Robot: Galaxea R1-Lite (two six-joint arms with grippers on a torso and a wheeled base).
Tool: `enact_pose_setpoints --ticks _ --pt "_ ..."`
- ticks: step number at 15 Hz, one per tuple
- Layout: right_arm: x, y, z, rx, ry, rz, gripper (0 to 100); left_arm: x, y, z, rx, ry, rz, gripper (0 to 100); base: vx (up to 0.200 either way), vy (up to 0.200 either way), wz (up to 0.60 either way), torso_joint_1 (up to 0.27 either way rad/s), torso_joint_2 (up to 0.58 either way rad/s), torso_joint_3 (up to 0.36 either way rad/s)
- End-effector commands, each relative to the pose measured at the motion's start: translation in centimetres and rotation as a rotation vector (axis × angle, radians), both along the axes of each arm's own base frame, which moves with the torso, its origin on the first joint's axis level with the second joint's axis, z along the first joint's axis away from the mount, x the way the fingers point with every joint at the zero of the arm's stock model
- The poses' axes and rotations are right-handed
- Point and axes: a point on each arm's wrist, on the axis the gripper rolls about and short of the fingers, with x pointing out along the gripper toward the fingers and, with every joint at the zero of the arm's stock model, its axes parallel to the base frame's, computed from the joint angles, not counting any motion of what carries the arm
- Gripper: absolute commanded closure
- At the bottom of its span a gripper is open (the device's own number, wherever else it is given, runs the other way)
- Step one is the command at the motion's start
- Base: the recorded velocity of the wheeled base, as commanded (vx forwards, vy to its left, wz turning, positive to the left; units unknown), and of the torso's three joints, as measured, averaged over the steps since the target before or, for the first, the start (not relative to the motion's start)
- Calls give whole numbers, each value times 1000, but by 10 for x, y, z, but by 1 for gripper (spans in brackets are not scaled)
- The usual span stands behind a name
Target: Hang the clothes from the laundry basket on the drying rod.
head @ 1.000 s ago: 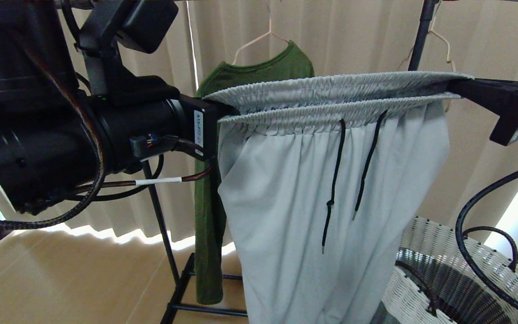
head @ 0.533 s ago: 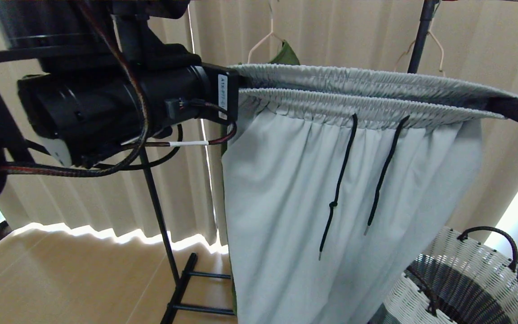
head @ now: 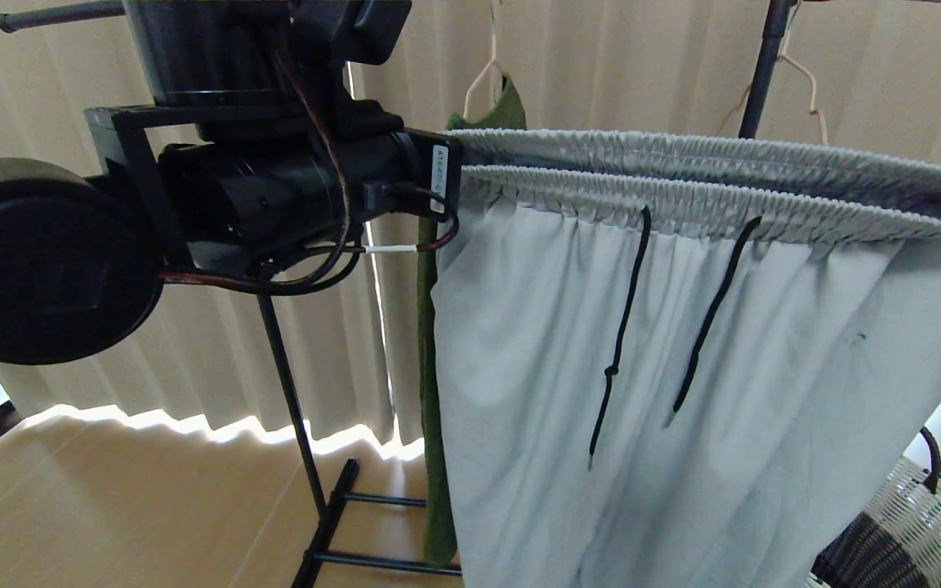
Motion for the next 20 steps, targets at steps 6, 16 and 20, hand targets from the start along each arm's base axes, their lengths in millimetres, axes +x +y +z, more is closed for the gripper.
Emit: enact_pose_setpoints --ticks 6,16,20 --pt "36 13 -2 -14 33 -33 100 -18 37 10 -31 -3 61 100 0 0 0 0 0 0" --pt "127 28 8 73 -107 -125 100 -82 67 -2 8 46 -126 100 0 0 0 0 0 0" --pt "146 34 6 111 -139 -121 100 -100 60 -8 54 34 -215 100 0 0 0 0 0 0"
